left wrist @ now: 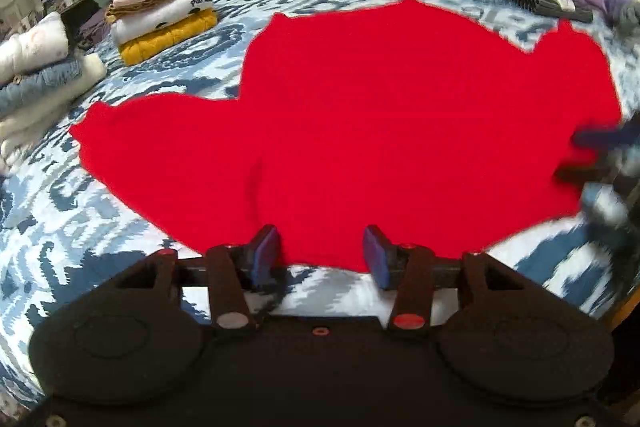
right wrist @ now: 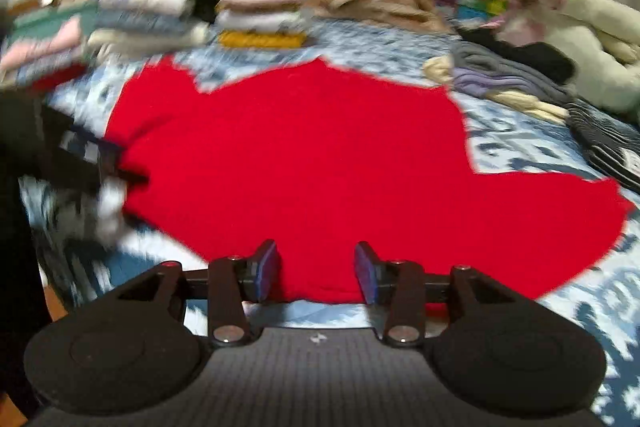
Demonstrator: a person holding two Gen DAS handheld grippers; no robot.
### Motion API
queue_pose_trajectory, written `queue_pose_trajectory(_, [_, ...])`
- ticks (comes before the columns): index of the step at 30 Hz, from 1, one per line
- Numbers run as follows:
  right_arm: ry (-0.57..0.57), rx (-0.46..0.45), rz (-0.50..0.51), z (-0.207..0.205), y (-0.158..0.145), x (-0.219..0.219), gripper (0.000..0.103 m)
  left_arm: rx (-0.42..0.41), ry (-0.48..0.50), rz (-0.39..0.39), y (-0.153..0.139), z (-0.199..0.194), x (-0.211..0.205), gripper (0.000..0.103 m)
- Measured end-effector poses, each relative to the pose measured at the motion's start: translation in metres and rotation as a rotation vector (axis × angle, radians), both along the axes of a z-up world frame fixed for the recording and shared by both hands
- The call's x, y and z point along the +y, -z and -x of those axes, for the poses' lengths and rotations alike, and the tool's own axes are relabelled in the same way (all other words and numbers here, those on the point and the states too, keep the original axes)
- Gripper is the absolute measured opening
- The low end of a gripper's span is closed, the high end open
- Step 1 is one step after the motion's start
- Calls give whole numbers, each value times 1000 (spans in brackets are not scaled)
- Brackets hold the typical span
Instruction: Fold clothes
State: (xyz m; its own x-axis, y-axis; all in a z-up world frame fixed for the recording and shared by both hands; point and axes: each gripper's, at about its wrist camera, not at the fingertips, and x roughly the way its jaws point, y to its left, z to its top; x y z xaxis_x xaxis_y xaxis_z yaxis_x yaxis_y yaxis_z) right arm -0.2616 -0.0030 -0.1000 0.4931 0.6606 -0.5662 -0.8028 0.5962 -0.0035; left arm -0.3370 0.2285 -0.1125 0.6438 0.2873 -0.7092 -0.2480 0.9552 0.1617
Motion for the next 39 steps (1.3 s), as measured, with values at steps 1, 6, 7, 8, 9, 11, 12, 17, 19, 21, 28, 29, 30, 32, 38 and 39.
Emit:
queue_pose_trajectory(1, [23,-20,-26,2,-5,-6,43,-16,-4,12,-8,2,0,46])
queue_pose_trajectory(6, [65,44,-15,-6,4,-17,42,-114,-155,55,-27,16,28,46])
queue_pose_trajectory(7, [70,34,-22,-4,4,-19,42,-133,-219,111,-30,22,43,46])
queue_pose_trajectory(8, [75,25,-30,-3,4,-21,43,-158,-277,160,-34,28,56,46])
queue_pose_trajectory(9, [82,5,-47,0,1,-25,43,-182,-332,196,-38,34,68,46])
queue_pose_trajectory(11, [101,14,-58,-1,4,-34,44,-207,-409,200,-48,40,86,44])
queue_pose_trajectory(12, [113,13,-63,-2,5,-38,43,-211,-435,194,-52,41,93,43])
queue_pose_trajectory(17, [142,30,-129,-12,8,-55,43,-224,-443,204,-58,32,100,35])
queue_pose_trajectory(19, [155,58,-132,-19,11,-57,43,-221,-380,230,-47,23,90,35])
queue_pose_trajectory(21, [172,96,-128,-26,16,-59,43,-109,-349,225,-21,5,83,35])
queue_pose_trajectory(28, [205,132,-153,-30,19,-73,43,-68,-335,108,-23,-2,55,35])
queue_pose_trajectory(29, [210,136,-167,-30,18,-77,43,-74,-319,109,-26,-2,53,35])
queue_pose_trajectory(30, [229,157,-197,-34,17,-83,43,-78,-294,109,-28,-4,50,35])
queue_pose_trajectory(32, [277,204,-261,-42,17,-99,44,-81,-230,114,-34,-14,36,37])
queue_pose_trajectory(38, [453,405,-482,-75,29,-153,44,-79,36,81,-50,-64,-40,42])
queue_pose_trajectory(39, [477,443,-510,-80,33,-161,44,-78,84,67,-52,-75,-55,42])
